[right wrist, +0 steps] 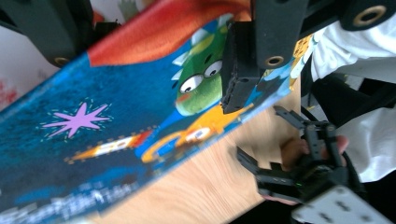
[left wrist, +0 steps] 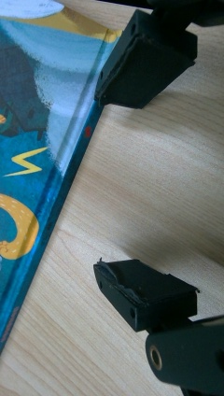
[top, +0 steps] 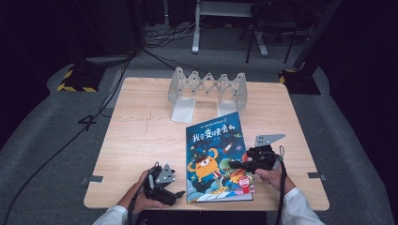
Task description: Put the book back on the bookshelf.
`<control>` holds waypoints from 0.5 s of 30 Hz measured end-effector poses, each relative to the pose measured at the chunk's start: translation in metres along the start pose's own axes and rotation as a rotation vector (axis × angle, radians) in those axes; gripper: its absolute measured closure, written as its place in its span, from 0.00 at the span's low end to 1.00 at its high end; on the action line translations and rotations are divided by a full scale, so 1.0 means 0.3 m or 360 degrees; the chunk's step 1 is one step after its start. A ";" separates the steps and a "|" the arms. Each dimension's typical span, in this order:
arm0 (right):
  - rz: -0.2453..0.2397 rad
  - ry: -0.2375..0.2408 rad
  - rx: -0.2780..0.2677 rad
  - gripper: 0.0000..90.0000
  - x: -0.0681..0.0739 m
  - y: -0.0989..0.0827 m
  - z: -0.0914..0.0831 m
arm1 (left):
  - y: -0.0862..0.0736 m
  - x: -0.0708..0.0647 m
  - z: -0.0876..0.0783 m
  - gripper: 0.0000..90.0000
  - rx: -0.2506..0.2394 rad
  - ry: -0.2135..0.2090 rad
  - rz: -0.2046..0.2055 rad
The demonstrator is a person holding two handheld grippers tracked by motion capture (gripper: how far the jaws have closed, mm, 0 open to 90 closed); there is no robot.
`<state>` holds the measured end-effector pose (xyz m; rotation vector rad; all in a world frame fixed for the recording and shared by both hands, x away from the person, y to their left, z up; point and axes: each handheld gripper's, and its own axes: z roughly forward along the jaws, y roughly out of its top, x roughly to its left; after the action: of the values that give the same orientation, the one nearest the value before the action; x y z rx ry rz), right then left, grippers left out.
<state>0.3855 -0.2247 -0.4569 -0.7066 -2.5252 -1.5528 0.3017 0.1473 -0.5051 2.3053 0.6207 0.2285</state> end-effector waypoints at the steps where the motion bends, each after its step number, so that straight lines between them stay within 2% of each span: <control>1: 0.0000 0.0000 0.0000 0.56 0.000 0.000 0.000 | 0.000 0.000 0.000 0.18 0.0001 0.0002 -0.0002; 3: -0.0024 -0.0031 -0.0008 0.56 0.017 0.001 -0.006 | 0.000 0.000 -0.001 0.18 0.0001 0.0004 -0.0004; 9: -0.0069 -0.0059 -0.0034 0.56 0.035 -0.008 -0.022 | 0.002 0.003 0.001 0.17 0.0004 0.0026 -0.0029; 15: -0.0173 -0.0121 -0.0092 0.56 0.079 -0.015 -0.043 | 0.020 0.009 0.011 0.17 0.0031 0.0060 -0.0067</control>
<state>0.3604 -0.2295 -0.4470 -0.6578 -2.6239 -1.6705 0.3073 0.1430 -0.5034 2.3087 0.6930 0.2477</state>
